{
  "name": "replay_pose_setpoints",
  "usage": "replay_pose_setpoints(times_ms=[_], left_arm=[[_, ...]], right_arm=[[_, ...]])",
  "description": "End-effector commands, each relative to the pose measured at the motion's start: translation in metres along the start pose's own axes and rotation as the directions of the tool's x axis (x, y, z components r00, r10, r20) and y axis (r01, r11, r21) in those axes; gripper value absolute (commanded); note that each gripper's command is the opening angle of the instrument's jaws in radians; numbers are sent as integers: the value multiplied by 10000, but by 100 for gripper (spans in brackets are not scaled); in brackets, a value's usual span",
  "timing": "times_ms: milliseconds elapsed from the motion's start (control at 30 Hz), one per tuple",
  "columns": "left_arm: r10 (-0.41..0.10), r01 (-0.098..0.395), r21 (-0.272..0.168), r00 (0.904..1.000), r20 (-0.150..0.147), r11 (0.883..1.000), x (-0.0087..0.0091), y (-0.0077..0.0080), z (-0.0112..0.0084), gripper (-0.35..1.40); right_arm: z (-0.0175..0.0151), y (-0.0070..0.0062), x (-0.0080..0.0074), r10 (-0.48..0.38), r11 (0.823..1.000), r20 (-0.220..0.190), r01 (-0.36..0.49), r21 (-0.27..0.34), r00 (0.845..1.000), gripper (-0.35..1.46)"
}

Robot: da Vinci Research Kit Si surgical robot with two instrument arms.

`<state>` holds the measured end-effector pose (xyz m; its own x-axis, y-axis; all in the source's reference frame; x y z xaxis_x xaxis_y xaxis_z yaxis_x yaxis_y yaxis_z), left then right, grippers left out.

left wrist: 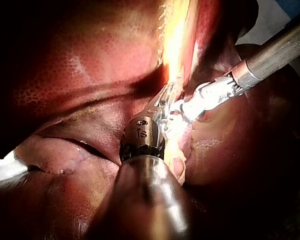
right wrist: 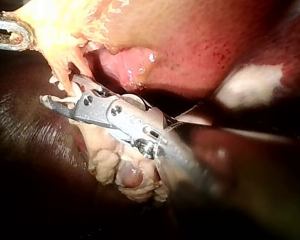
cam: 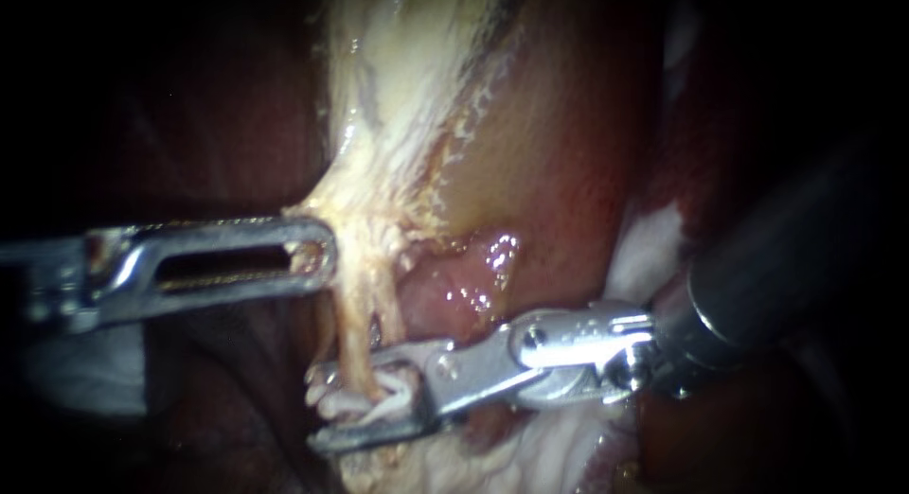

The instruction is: Clipping second clip left tube

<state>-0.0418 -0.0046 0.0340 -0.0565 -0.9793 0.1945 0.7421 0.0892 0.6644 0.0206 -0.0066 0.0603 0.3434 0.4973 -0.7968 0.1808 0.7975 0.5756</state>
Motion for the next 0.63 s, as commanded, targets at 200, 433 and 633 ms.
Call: replay_pose_setpoints(times_ms=[200, 433, 633], left_arm=[[3, -3, 4, 10000, 0, 10000, 0, 0, 0, -35], [5, -5, 8, 10000, -3, 10000, 0, 1, 1, -35], [8, -8, -11, 10000, 12, 10000, -1, 3, 2, -35]], right_arm=[[-4, -3, 5, 10, 10000, 94, -9, -42, 10000, -35], [-3, -4, 2, -12, 10000, 277, 13, -27, 9996, -35], [-3, -3, 2, -11, 10000, 278, 12, -32, 9996, -35]])
